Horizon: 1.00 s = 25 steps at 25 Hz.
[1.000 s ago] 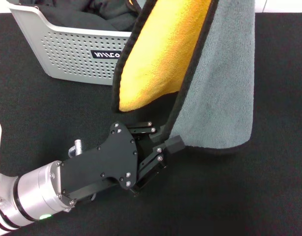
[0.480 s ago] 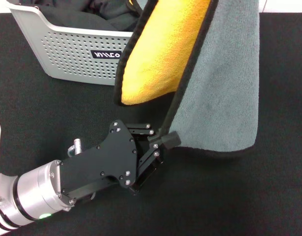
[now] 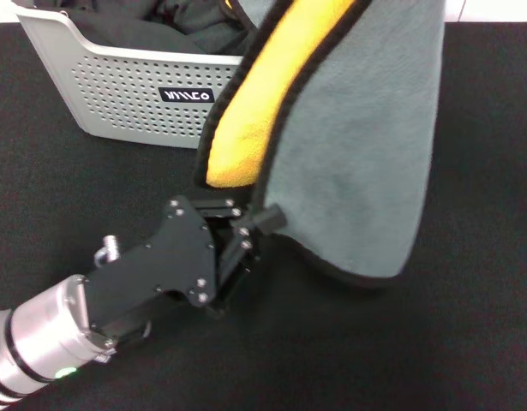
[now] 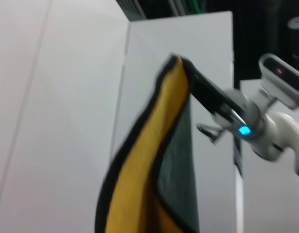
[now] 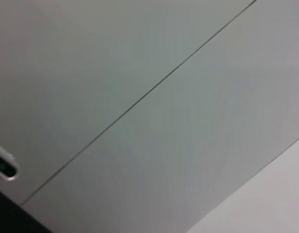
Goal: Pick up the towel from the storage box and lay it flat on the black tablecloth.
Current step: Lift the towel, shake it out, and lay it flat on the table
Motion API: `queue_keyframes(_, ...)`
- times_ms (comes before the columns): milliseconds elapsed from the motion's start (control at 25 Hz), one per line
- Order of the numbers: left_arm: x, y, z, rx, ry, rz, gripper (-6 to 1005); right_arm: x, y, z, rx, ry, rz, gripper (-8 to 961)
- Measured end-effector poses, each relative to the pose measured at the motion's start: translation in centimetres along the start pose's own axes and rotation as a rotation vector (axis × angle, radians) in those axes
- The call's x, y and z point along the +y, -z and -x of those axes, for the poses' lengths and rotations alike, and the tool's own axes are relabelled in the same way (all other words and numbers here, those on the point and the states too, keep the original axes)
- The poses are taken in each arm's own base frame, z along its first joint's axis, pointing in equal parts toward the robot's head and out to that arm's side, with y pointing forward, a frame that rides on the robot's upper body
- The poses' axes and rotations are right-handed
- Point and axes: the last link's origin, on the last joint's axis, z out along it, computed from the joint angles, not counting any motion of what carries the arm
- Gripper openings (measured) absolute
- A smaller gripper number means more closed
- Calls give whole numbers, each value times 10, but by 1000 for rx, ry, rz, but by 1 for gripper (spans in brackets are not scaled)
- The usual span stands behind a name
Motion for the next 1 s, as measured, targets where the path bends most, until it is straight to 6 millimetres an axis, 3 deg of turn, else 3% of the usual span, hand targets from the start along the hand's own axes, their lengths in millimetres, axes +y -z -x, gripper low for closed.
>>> queue_keyframes(520,-4,34,-25,74,42,-53,10,55,-8,-22,118,-217,99,34)
queue_keyframes(800,-3,50,-46,94,73,4,9,75,7,-13,155,-322,156,35)
queue_keyframes(1000,3,47,-61,99,132,103,9,92,25,1,200,-412,225,35)
